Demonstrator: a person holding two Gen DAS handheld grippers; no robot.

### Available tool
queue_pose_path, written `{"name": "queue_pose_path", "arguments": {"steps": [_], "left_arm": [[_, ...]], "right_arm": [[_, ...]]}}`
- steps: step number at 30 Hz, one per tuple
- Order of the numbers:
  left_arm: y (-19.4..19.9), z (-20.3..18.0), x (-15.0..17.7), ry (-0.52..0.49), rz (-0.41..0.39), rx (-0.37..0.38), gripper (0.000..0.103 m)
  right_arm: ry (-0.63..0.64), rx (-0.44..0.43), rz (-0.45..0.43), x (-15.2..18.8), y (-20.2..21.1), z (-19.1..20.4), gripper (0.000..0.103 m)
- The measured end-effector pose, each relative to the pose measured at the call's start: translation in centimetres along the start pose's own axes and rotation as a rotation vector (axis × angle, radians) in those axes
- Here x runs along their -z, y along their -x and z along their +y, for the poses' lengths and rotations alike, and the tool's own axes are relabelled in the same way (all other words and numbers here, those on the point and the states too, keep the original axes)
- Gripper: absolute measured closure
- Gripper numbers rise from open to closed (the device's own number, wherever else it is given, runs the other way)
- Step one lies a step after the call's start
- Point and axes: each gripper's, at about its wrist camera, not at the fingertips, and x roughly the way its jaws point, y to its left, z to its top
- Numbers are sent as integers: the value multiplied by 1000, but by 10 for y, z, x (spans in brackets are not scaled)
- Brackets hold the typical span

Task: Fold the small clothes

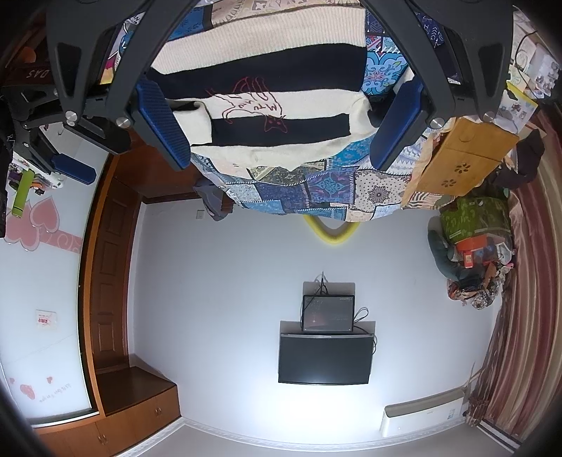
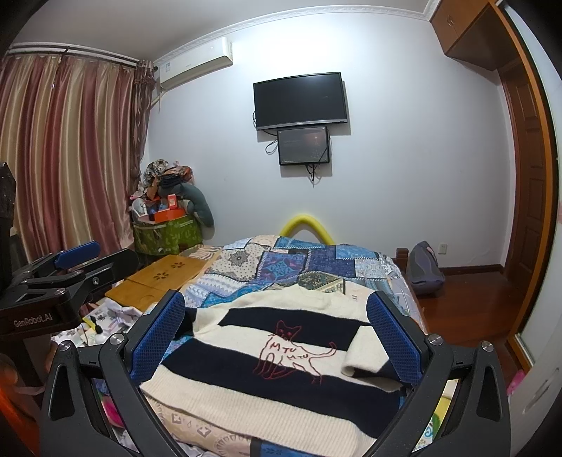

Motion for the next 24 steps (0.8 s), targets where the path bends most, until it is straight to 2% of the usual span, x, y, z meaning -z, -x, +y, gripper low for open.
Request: {"name": "queue_pose_path", "arguments": {"steps": [24], "left_arm": [[-7, 8, 5, 30, 11, 0, 0]], "right_arm": [[3, 1, 11, 1, -5, 1, 0]]}}
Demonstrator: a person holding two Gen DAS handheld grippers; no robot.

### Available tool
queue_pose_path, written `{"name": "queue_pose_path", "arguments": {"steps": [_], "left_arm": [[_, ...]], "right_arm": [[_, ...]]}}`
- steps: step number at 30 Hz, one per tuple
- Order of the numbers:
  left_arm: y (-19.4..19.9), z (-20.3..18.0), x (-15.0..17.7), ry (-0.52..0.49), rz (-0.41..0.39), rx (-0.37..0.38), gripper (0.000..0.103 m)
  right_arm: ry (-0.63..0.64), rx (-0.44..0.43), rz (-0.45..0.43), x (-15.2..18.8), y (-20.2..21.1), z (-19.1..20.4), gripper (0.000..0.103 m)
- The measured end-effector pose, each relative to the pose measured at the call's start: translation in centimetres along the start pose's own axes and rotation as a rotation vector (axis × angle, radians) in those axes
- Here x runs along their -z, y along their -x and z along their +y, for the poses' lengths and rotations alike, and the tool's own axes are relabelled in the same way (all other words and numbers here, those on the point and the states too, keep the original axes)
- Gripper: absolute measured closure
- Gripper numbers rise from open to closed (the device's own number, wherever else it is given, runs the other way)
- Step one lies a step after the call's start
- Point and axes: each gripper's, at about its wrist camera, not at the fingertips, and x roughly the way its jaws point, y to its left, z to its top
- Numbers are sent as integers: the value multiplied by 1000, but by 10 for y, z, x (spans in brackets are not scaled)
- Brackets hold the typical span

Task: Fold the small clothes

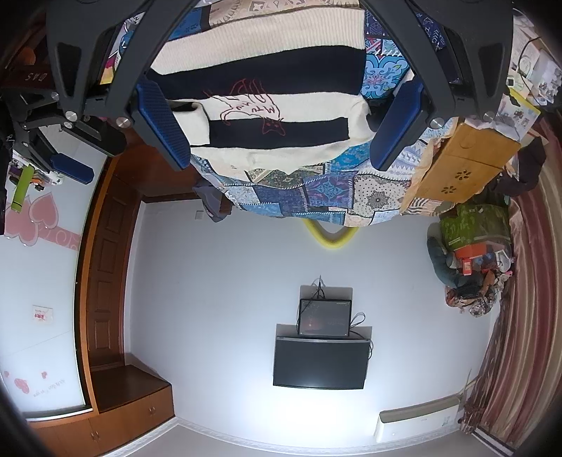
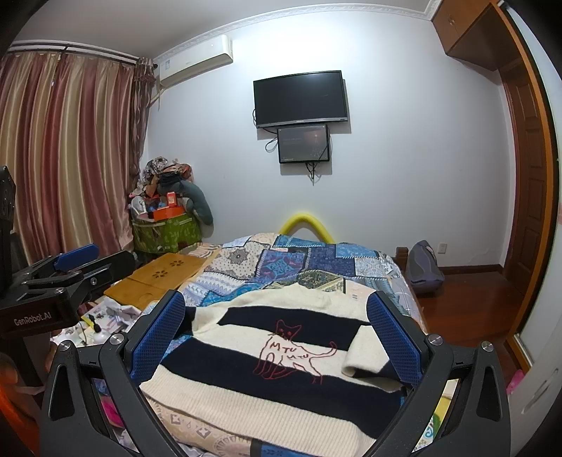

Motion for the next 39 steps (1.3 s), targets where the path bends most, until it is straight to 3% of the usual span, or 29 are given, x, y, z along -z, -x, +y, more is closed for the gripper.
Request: {"name": "queue_pose_path", "arguments": {"steps": [12, 17, 23, 28, 33, 39], "left_arm": [[-33, 42, 14, 78, 31, -62, 0], [-58, 78, 29, 123, 95, -172, 0], [-94, 134, 63, 172, 254, -300, 0], [-119, 192, 110, 362, 438, -327, 0], [-132, 224, 148, 545, 542, -306, 1], [-158, 234, 171, 724, 616, -184, 1]], "right_arm": [[3, -5, 42, 1, -42, -7, 0], [2, -7, 66, 5, -69, -14, 0], [16, -3, 132, 12, -112, -24, 0], [23, -20, 217, 21, -151, -32, 0], [43, -43, 319, 37, -191, -37, 0], [52, -52, 437, 60, -225, -43, 1]]}}
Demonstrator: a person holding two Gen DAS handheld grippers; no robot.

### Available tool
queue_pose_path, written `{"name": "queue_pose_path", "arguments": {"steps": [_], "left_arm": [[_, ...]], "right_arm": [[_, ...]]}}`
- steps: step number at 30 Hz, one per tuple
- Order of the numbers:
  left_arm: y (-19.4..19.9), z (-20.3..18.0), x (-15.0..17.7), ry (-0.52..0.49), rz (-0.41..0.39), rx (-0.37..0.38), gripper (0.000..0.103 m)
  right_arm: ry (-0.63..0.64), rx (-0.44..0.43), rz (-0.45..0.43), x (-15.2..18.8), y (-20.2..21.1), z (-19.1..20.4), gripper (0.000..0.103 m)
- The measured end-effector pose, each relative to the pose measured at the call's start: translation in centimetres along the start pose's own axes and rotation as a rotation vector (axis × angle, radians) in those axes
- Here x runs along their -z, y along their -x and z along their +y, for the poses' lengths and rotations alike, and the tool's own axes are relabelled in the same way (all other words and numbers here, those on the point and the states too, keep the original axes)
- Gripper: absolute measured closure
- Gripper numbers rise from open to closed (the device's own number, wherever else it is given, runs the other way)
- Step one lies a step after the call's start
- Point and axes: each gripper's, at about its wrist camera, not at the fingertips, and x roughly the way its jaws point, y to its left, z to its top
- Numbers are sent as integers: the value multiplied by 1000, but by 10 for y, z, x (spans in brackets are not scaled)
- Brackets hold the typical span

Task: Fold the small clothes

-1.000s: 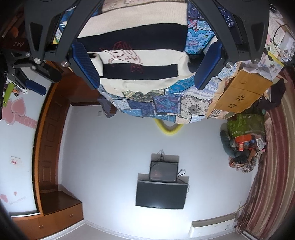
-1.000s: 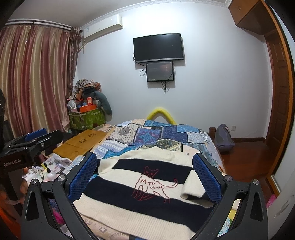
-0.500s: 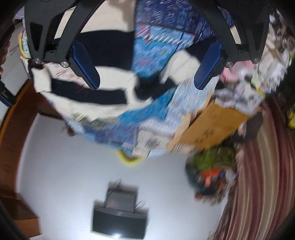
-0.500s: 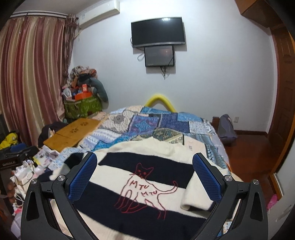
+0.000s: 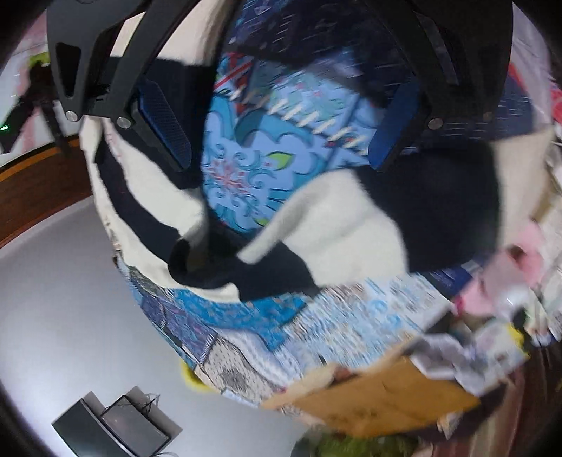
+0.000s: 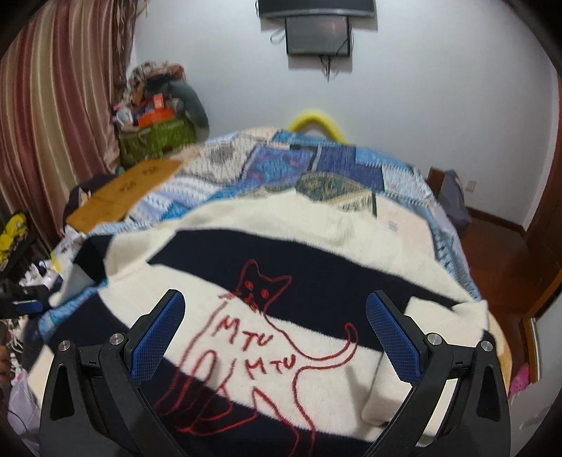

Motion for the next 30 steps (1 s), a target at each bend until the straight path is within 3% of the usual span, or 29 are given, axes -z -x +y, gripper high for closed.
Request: {"name": "queue_pose_path", "arguments": {"steps": [4, 7, 10, 13, 15, 17, 20, 21, 25, 30], "left_arm": [[-16, -3, -11, 63, 17, 38, 1], [-29, 10, -25, 177, 27, 90, 1], [-45, 28, -43, 257, 30, 73, 1], [-59, 46, -60, 325, 22, 26, 14], [-66, 53, -72, 322, 21, -24, 36], [-70, 59, -86, 318, 19, -68, 48], [-70, 61, -104, 256, -16, -159, 74], [-70, 60, -110, 229, -26, -180, 78], [-62, 40, -130, 112, -73, -219, 87], [-33, -20, -148, -92, -204, -245, 90]], "right_arm": [[-6, -21, 71, 4, -20, -6, 4], [-8, -42, 94, 6, -25, -7, 4], [-6, -53, 102, 7, -27, -9, 4], [-1, -62, 103, 7, -27, -10, 4], [2, -67, 102, 6, -27, -10, 4], [3, -70, 98, 5, -28, -11, 4], [-2, -75, 87, 3, -26, -12, 4], [-2, -74, 84, 1, -26, -12, 4], [0, -69, 59, -2, -19, -16, 4], [7, -31, 29, -3, -7, -27, 4]]}}
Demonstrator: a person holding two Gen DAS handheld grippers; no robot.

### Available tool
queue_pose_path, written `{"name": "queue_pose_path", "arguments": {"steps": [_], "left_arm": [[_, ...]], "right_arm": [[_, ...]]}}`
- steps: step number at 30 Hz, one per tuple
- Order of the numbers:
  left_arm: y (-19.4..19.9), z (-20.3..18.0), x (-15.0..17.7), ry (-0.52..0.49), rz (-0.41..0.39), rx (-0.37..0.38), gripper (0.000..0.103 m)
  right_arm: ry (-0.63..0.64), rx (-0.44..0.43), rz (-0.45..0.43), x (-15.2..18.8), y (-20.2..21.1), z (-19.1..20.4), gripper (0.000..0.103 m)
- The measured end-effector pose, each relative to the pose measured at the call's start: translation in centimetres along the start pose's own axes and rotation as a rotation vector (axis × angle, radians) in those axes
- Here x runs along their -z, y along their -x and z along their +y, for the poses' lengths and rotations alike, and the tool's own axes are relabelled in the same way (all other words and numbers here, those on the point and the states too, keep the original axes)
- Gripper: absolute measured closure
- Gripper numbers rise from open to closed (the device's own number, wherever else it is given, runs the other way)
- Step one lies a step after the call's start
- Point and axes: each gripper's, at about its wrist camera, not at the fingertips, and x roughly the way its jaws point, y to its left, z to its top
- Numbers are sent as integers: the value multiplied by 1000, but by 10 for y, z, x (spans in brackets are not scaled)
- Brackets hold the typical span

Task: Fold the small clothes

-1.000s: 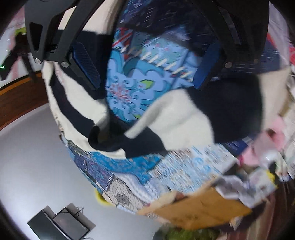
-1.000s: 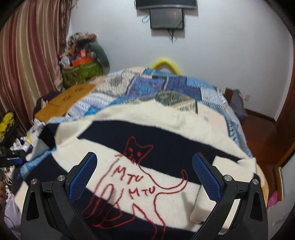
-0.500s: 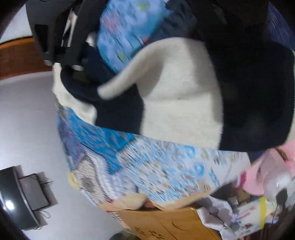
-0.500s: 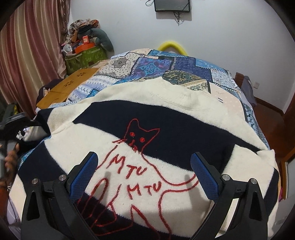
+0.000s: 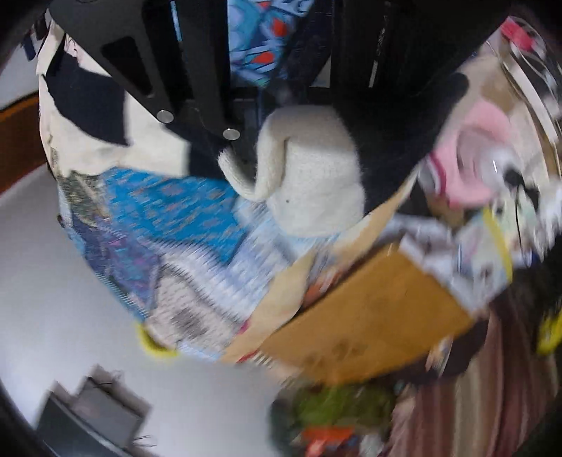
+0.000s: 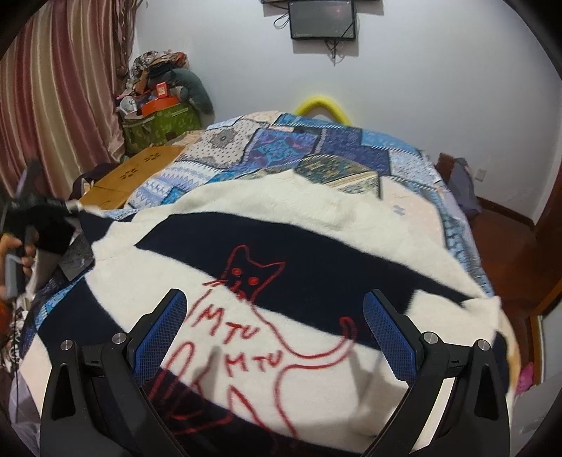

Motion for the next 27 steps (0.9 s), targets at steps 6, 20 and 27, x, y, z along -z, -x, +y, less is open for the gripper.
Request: {"name": "queue_pose_path", "arguments": {"steps": [6, 20, 27], "left_arm": [[61, -88, -17, -197, -137, 139, 90], [53, -294, 107, -683, 34, 399, 90], [12, -316, 176, -783, 226, 371, 90]], "right_arm": [[-48, 56, 75, 15, -5, -45, 4], [-275, 235, 219, 82, 7, -179, 36], [-258, 315, 232, 94, 20, -201, 83]]}}
